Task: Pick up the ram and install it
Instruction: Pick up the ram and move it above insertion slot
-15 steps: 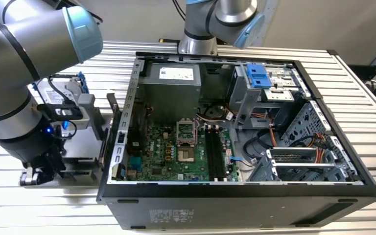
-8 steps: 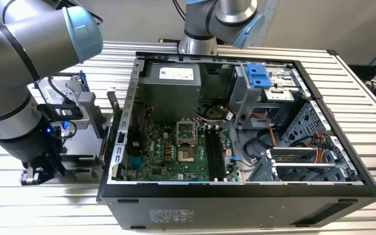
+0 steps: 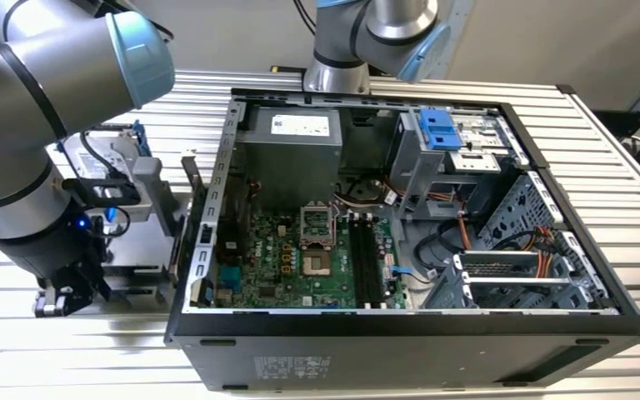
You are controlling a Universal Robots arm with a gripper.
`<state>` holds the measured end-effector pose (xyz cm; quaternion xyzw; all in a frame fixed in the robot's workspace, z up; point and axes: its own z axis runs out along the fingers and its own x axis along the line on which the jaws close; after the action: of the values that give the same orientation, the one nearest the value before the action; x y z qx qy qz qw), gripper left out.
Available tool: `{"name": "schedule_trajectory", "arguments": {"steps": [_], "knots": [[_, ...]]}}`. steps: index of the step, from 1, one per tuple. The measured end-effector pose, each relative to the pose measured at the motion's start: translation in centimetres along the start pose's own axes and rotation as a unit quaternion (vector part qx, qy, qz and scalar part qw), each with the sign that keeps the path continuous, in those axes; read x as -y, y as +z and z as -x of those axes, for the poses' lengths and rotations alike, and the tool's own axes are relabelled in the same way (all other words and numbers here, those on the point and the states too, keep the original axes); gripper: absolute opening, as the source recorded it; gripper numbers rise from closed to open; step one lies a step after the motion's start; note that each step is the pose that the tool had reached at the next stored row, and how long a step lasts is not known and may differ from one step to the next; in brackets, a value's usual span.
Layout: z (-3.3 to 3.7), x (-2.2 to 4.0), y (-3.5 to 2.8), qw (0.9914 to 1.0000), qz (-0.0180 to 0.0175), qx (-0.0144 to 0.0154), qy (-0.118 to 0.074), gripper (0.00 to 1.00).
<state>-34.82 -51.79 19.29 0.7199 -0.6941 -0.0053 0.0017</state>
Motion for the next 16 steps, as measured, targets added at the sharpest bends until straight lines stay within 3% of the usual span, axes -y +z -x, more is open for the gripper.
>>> {"name": "schedule_trajectory", "arguments": {"steps": [10,16], "knots": [[0.00,0.00,0.00,1.00000,0.0000,-0.0002,0.000,0.00],[0.01,-0.02,-1.18,1.00000,0.0001,-0.0002,0.000,0.00]]}}
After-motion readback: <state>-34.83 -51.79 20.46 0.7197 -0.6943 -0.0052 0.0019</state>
